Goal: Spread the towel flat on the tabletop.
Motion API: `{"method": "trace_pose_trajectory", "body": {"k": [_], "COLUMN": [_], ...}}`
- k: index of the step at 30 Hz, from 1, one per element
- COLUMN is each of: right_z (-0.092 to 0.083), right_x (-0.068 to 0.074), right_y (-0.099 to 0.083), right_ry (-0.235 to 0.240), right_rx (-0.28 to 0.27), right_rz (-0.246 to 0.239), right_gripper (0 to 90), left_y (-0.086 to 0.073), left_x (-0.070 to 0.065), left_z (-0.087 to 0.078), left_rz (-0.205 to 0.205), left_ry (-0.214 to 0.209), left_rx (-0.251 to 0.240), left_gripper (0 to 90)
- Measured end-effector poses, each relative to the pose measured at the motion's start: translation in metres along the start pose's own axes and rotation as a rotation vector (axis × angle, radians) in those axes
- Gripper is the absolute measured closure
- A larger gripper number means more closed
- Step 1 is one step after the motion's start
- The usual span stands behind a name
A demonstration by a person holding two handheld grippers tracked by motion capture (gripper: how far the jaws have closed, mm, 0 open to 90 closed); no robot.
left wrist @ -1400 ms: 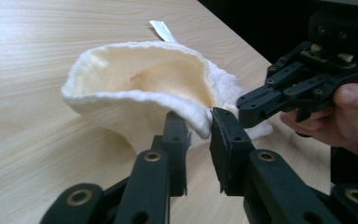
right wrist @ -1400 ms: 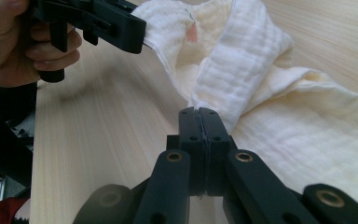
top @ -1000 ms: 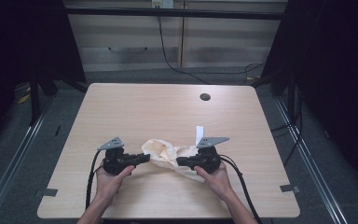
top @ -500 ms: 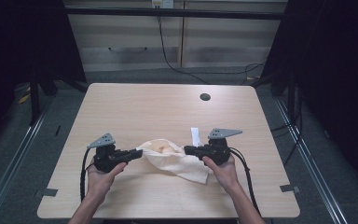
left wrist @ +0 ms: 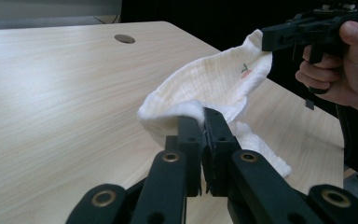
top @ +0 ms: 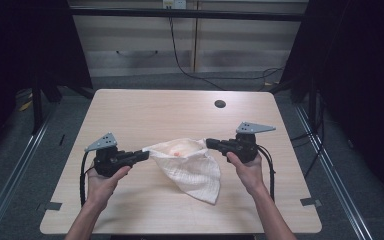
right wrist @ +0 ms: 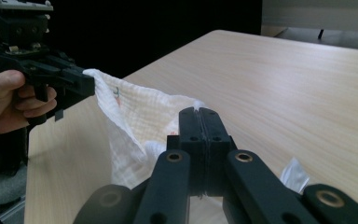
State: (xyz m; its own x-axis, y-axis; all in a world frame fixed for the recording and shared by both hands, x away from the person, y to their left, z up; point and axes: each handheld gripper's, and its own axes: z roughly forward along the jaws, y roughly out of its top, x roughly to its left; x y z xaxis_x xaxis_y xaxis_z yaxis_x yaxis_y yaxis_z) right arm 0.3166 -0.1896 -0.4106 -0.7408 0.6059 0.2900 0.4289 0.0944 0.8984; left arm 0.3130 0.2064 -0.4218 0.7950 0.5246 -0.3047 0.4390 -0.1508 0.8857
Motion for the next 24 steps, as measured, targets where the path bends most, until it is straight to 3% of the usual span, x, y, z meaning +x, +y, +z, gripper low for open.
{"method": "trace_pose_trajectory", "body": {"k": [6, 11, 19, 24], "right_z": [-0.002, -0.006, -0.022, -0.033], "right_x": [0.000, 0.002, 0.008, 0.010], "right_y": [0.008, 0.019, 0.045, 0.055], "right_ry": [-0.006, -0.010, -0.026, -0.018], "right_rx": [-0.005, -0.023, -0.070, -0.108], "right_rz": [-0.018, -0.034, -0.075, -0.072], "right_gripper": [89.1, 89.2, 89.2, 89.2], "left_y": [0.005, 0.016, 0.048, 0.059], "left_x": [0.004, 0.003, -0.001, -0.004], "left_z": [-0.009, -0.017, -0.033, -0.038], "left_rz": [-0.004, 0.015, 0.066, 0.100], "left_ry": [0.015, 0.021, 0.027, 0.031], "left_rx": [-0.021, -0.043, -0.093, -0.095], "left_gripper": [87.1, 87.2, 87.3, 87.4]}}
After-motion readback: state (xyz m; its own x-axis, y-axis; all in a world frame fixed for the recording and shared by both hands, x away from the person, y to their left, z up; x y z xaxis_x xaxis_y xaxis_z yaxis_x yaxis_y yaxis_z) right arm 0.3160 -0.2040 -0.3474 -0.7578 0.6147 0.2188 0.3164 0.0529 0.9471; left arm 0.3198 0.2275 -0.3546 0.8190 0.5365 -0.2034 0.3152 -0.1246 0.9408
